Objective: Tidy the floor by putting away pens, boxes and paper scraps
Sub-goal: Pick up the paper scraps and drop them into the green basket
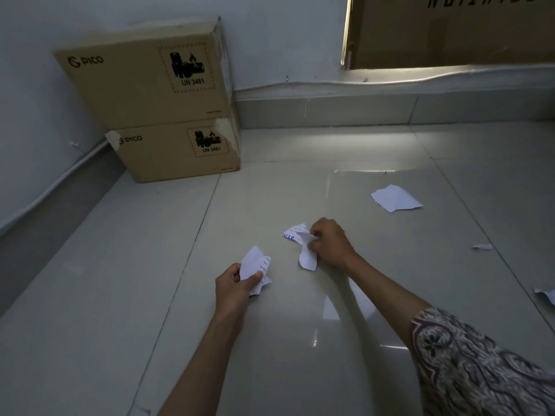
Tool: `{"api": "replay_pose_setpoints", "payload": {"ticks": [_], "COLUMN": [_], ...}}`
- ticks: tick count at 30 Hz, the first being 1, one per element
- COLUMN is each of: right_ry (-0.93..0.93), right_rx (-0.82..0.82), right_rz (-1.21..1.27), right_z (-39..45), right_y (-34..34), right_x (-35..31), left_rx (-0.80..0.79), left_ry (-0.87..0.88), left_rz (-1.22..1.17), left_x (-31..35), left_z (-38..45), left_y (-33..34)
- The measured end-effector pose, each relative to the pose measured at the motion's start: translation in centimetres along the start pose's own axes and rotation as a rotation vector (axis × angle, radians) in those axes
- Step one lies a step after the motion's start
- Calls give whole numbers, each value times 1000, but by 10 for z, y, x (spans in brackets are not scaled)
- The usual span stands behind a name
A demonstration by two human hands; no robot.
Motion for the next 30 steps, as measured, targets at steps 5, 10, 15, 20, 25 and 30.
{"api": "replay_pose_setpoints", "payload": {"ticks": [5,10,15,20,25,30], "right_ry": [-30,30,90,72,62,106], "right_rx": [16,9,-24,142,298,409], "right_rz": [-35,25,217,367,341,262], "right_z": [-9,-35,-73,-114,-168,-250], "right_y": [-3,-10,-27,-101,-189,-276], "right_x": [-5,0,12,3,-4,-12], "left_rx": [3,3,-25,-153,-339,-550], "left_ry": [-65,-67,-70,-52,39,147], "left_rz": [-26,30,72,68,128,177], "left_x": [-3,13,27,51,95,138], "left_z": [-5,-18,-29,-55,-99,-172], "left_y": [-2,-2,4,38,92,161]}}
Point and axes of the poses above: each hand's wrist, its own z-axis towards the middle knuckle, its own y-axis out of the palm, x = y × z, the point moved 7 cm from there along z, towards the middle knuckle, and after that the axes turned 2 degrees about -z, right-handed, at the moved point
